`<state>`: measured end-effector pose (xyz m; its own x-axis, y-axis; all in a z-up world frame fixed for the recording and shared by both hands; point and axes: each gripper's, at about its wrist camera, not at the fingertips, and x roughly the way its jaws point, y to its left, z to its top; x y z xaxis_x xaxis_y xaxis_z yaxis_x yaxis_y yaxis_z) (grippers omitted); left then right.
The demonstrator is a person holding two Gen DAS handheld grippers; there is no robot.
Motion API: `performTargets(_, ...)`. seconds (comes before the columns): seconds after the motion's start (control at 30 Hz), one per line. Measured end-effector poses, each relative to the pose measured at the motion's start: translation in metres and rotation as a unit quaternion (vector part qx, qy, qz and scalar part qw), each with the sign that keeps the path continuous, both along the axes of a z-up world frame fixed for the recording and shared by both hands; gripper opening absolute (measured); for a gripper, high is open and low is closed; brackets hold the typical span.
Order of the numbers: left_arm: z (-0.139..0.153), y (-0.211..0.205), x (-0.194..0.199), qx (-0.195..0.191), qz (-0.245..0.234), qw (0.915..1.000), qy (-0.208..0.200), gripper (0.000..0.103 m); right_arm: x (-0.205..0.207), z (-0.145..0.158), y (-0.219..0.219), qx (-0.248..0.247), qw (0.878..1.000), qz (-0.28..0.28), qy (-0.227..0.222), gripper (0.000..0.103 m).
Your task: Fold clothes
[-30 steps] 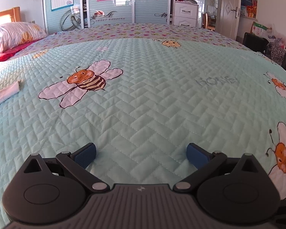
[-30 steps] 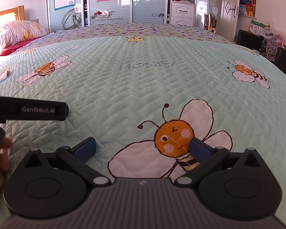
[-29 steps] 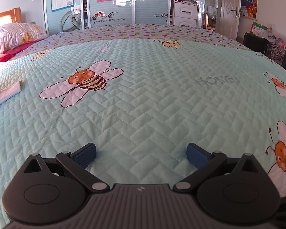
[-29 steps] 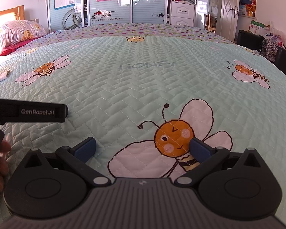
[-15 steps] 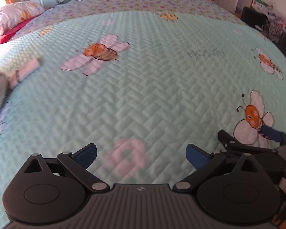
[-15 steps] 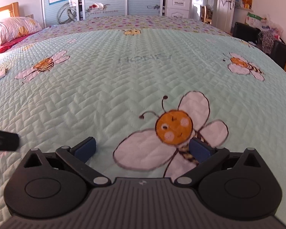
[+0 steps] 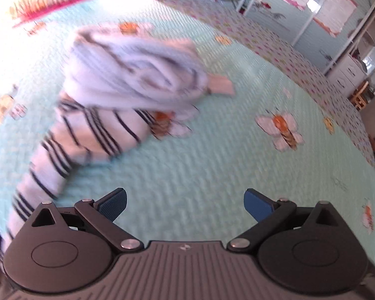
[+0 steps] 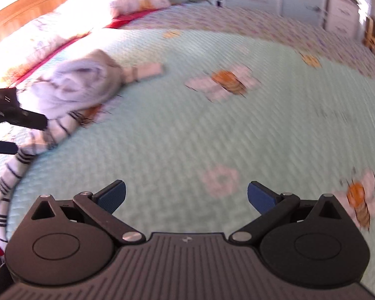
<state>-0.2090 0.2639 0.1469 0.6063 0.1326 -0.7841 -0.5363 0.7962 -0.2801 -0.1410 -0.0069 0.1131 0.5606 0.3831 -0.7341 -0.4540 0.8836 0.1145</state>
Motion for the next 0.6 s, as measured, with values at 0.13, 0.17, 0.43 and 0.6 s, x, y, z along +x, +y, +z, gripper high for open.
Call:
performTargets(0.13,0.007,0.018,-0.011,-0.031,-0.010,0.9994,-0.016,0.102,-0.008,0.036,0.036,0.008,0.999,0.036,-0.001,0.103)
performTargets(0.17,0.012,0.018,-0.012,-0.028,-0.016,0.9992,-0.024,0.102,-0.009,0.045,0.041,0.012,0.999,0.036,0.001,0.103)
performTargets(0.43,0.082,0.016,-0.041,0.044,-0.080,0.9899,-0.108,0.103,-0.031,0.133,0.055,0.065,0.997,0.016,-0.044,0.103)
performTargets(0.6,0.126,0.029,-0.067,0.107,-0.078,0.9816,-0.138,0.103,-0.044,0.198,0.064,0.155,0.985,0.030,-0.067,0.103)
